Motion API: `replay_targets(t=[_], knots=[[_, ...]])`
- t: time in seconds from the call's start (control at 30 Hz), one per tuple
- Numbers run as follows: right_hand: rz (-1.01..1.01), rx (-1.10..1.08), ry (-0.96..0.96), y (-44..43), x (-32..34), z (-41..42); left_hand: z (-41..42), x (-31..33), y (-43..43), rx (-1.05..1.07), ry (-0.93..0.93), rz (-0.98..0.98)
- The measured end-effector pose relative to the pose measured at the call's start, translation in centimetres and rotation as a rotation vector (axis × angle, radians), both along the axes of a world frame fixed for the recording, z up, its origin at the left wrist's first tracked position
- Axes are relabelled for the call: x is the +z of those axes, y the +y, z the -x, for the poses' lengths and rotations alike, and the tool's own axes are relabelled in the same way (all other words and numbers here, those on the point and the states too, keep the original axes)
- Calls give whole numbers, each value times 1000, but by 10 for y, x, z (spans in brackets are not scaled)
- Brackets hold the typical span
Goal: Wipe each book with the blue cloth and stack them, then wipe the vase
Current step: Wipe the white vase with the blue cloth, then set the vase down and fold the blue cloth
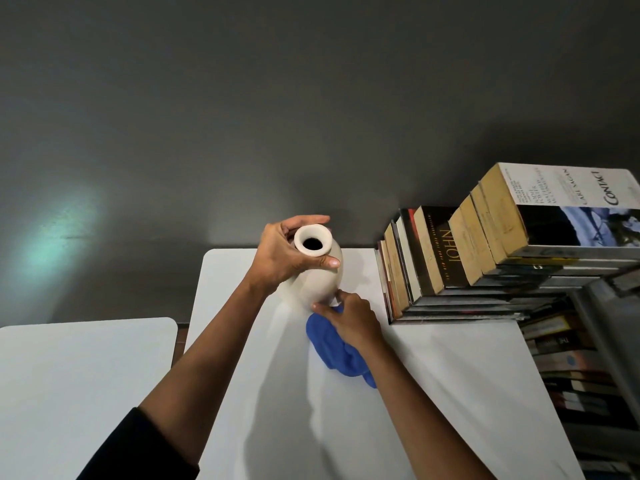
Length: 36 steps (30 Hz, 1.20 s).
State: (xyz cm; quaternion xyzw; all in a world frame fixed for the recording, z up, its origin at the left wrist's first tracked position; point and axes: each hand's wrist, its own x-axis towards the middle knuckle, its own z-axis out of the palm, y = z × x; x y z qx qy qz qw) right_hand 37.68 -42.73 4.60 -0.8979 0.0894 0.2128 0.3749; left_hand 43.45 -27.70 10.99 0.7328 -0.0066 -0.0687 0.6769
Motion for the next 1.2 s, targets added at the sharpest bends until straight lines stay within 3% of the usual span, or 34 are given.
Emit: replay_targets(t=[0.37,0.6,0.73,0.83,0.97,1.1,1.2], knots=[[-67,-16,63,-6,4,-1,8,0,1,10,-23,-15],[-259,-42,48,-25,26,23,59,-8,12,263,29,-2],[-389,-95,64,-32,48,46,119,-17,0,510,199,49],[-426,-102,21,-37,63,67,169,-20,-23,465,455,69],[-534,-160,-82,-40,83,97,225,-9,-55,239,729,245],[-586,-145,-172,-45,94,129,247,3,-80,199,808,621],[-693,-173,-177,-48,99,153,255,13,-91,212,745,800]])
